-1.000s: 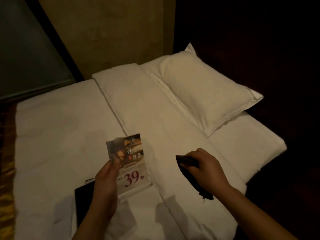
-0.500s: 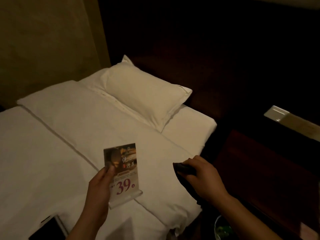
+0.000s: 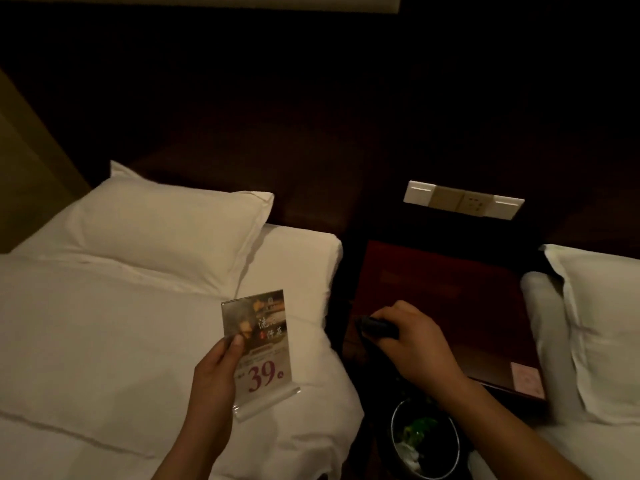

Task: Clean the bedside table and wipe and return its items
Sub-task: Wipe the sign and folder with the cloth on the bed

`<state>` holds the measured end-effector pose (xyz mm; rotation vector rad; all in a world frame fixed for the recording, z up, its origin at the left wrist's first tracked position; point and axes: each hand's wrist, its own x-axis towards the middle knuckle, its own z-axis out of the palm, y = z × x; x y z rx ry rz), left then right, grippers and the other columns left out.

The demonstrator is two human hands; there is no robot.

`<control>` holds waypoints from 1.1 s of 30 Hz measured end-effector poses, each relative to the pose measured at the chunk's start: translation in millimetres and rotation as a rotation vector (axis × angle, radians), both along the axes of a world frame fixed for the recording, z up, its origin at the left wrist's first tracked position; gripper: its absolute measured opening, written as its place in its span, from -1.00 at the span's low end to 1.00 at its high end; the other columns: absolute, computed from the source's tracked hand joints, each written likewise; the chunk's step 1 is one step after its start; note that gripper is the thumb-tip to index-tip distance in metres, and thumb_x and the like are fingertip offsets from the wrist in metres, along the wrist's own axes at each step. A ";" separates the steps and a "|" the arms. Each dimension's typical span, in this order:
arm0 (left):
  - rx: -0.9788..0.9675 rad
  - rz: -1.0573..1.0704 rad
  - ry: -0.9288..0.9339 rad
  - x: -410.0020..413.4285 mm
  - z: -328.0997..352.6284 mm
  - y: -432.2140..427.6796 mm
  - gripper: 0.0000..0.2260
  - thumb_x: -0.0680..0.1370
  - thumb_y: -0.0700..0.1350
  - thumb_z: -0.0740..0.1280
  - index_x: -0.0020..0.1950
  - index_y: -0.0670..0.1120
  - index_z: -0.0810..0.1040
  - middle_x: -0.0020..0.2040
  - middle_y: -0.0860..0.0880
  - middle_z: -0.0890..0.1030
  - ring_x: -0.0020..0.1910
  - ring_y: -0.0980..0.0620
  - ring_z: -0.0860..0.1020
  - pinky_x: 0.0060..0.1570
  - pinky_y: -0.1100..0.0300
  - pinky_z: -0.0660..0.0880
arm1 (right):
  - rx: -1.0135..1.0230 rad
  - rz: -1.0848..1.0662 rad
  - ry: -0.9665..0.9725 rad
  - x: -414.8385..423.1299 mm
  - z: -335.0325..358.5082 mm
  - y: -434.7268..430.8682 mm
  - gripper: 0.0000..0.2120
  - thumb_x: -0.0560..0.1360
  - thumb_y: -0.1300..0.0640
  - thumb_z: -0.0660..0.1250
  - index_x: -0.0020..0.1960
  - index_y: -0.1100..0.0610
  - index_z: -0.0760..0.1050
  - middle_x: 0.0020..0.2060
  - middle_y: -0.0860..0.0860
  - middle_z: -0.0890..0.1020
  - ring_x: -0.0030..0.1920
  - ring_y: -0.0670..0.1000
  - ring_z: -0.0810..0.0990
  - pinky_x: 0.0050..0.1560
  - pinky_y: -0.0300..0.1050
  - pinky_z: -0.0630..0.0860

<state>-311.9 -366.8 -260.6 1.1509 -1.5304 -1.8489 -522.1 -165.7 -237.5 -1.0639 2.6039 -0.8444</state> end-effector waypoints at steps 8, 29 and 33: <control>0.021 -0.083 0.001 -125.6 -1.2 38.7 -0.79 0.62 0.01 0.27 0.00 0.10 0.71 -0.05 -0.06 0.75 -0.10 -0.01 0.73 -0.22 0.16 0.60 | -0.039 -0.047 -0.006 -101.7 2.4 47.5 -0.86 0.54 -0.03 0.38 0.08 -0.05 0.58 -0.15 -0.11 0.44 -0.20 -0.08 0.48 -0.16 -0.10 0.48; 0.188 -0.294 -0.169 -416.4 -167.2 32.7 -0.74 0.63 0.06 0.27 0.23 -0.01 0.60 0.16 -0.11 0.68 0.10 -0.10 0.66 0.12 -0.12 0.58 | 0.126 -0.547 -0.232 -248.5 -149.9 121.8 -0.87 0.46 0.01 0.46 0.01 -0.05 0.61 -0.16 -0.14 0.50 -0.15 -0.13 0.54 -0.17 -0.27 0.43; 0.205 -0.291 -0.192 -473.1 -225.3 38.1 -0.85 0.64 0.03 0.27 0.07 0.03 0.60 0.05 -0.12 0.68 -0.09 -0.05 0.67 -0.15 0.05 0.56 | 0.181 -0.728 -0.267 -258.5 -209.6 163.7 -0.75 0.41 0.14 0.53 0.08 0.09 0.63 -0.09 0.01 0.58 -0.09 0.06 0.59 -0.11 -0.08 0.49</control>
